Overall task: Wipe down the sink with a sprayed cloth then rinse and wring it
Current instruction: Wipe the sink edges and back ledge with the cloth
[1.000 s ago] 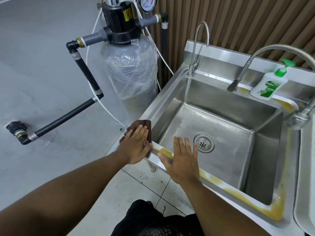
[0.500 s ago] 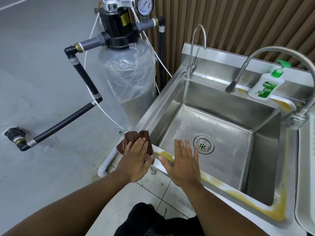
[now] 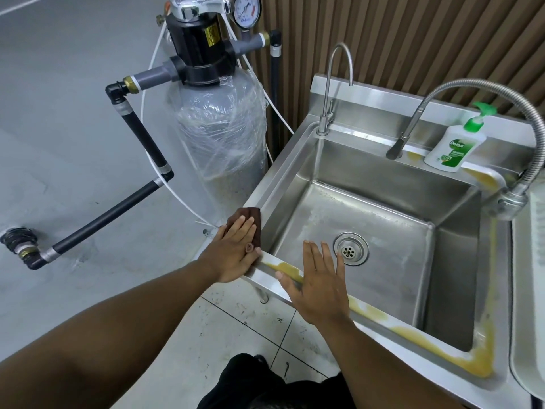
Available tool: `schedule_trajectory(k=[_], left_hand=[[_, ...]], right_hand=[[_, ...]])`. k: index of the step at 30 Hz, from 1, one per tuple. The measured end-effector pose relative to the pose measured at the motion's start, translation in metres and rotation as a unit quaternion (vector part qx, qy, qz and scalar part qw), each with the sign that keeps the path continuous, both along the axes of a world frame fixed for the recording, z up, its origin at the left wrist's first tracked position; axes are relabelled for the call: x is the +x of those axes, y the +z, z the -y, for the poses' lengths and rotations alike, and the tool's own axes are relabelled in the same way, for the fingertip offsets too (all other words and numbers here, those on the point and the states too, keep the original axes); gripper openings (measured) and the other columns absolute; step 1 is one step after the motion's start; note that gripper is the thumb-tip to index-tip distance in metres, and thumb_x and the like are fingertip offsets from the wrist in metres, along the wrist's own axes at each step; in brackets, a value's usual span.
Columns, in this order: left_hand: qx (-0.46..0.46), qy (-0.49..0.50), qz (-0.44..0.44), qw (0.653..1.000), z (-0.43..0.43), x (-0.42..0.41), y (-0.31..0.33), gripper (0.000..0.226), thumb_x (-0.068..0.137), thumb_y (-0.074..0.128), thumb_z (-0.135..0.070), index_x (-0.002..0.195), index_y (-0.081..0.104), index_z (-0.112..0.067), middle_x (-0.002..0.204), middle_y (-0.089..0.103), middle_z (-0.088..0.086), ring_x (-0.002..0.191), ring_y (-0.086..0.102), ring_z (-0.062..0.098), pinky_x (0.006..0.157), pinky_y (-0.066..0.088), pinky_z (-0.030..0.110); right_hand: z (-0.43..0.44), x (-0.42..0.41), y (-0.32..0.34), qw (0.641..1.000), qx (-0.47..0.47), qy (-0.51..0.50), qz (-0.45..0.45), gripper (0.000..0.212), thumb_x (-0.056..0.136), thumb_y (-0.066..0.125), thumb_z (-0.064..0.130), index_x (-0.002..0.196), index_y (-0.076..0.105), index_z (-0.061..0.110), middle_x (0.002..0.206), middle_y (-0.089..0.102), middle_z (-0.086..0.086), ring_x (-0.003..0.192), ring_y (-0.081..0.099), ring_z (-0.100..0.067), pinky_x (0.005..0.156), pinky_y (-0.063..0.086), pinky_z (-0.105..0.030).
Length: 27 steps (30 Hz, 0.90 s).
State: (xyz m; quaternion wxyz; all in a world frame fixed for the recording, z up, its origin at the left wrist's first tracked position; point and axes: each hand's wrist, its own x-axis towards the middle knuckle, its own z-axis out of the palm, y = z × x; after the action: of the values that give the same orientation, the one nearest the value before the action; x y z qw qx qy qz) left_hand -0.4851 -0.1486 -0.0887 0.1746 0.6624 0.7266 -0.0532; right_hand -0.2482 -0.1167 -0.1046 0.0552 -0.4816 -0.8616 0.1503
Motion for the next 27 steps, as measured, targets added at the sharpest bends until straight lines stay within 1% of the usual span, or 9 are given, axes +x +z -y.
schedule_trajectory(k=[4,7,10,13,17,20,24,25,27], left_hand=[[0.014,-0.011,-0.010,1.000,-0.002,-0.001,-0.005,0.068,0.105,0.018,-0.052,0.161,0.006,-0.015,0.169,-0.006,-0.002,0.153,-0.018,0.013,0.121,-0.012,0.038],[0.045,-0.031,-0.011,0.998,0.017,-0.003,-0.014,0.075,0.101,0.008,-0.058,0.161,0.012,-0.013,0.169,0.003,0.000,0.153,-0.015,0.013,0.120,-0.013,0.037],[0.072,-0.035,0.009,0.997,0.046,0.000,-0.022,0.082,0.098,-0.001,-0.064,0.160,0.018,-0.014,0.169,0.009,-0.001,0.153,-0.012,0.010,0.123,-0.013,0.035],[0.078,-0.043,0.022,0.996,0.061,0.002,-0.025,0.080,0.099,0.001,-0.064,0.160,0.019,-0.016,0.168,0.010,-0.004,0.153,-0.012,0.007,0.122,-0.016,0.033],[0.084,-0.074,0.029,0.993,0.051,-0.002,-0.021,0.082,0.098,0.002,-0.065,0.159,0.024,-0.015,0.168,0.014,-0.002,0.154,-0.004,0.009,0.124,-0.009,0.036],[0.074,-0.115,0.033,0.990,0.037,-0.003,-0.018,0.083,0.097,0.001,-0.066,0.159,0.023,-0.015,0.168,0.013,-0.002,0.153,-0.005,0.007,0.123,-0.011,0.033],[0.082,-0.147,0.029,0.985,0.017,0.010,-0.019,0.090,0.094,-0.007,-0.066,0.158,0.026,-0.012,0.167,0.020,0.001,0.155,0.003,0.011,0.123,-0.006,0.037],[0.084,-0.152,0.024,0.984,0.015,0.016,-0.020,0.089,0.095,-0.007,-0.066,0.158,0.026,-0.012,0.167,0.021,0.002,0.155,0.006,0.013,0.124,-0.004,0.038],[0.085,-0.164,0.011,0.983,0.012,0.028,-0.024,0.080,0.100,0.002,-0.061,0.159,0.023,-0.012,0.167,0.020,0.003,0.155,0.009,0.015,0.125,0.000,0.039]], right_hand=[[0.001,0.000,0.000,1.000,0.008,-0.003,0.002,0.099,0.087,0.005,0.083,0.158,0.019,0.016,0.164,0.024,-0.003,0.153,0.008,-0.025,0.123,-0.001,-0.051],[0.001,0.000,-0.001,1.000,0.006,-0.006,0.003,0.099,0.087,0.006,0.083,0.159,0.018,0.017,0.164,0.023,-0.002,0.153,0.007,-0.024,0.122,-0.003,-0.050],[0.001,0.000,-0.002,1.000,0.012,-0.012,-0.002,0.097,0.088,0.009,0.083,0.158,0.020,0.017,0.163,0.026,-0.003,0.153,0.011,-0.025,0.121,-0.003,-0.050],[0.001,-0.002,-0.003,1.000,0.016,-0.013,-0.001,0.097,0.088,0.011,0.083,0.158,0.021,0.016,0.163,0.027,-0.004,0.153,0.013,-0.026,0.121,-0.004,-0.049],[0.002,-0.001,-0.002,1.000,0.027,-0.013,-0.008,0.097,0.090,0.012,0.081,0.157,0.025,0.014,0.160,0.033,-0.005,0.152,0.017,-0.026,0.123,0.006,-0.052],[0.003,-0.001,0.000,0.999,0.032,-0.008,-0.019,0.096,0.090,0.012,0.081,0.155,0.029,0.012,0.158,0.037,-0.006,0.151,0.021,-0.027,0.122,0.012,-0.053],[0.003,0.000,0.004,0.998,0.042,-0.019,-0.042,0.093,0.092,0.016,0.079,0.153,0.036,0.011,0.155,0.042,-0.007,0.149,0.028,-0.028,0.120,0.017,-0.056],[0.003,0.001,0.005,0.998,0.044,-0.025,-0.048,0.093,0.092,0.017,0.079,0.152,0.038,0.010,0.154,0.044,-0.008,0.148,0.030,-0.028,0.120,0.020,-0.057],[0.004,0.005,0.007,0.997,0.046,-0.033,-0.048,0.093,0.092,0.017,0.079,0.151,0.038,0.010,0.154,0.044,-0.008,0.148,0.030,-0.028,0.120,0.019,-0.056]])
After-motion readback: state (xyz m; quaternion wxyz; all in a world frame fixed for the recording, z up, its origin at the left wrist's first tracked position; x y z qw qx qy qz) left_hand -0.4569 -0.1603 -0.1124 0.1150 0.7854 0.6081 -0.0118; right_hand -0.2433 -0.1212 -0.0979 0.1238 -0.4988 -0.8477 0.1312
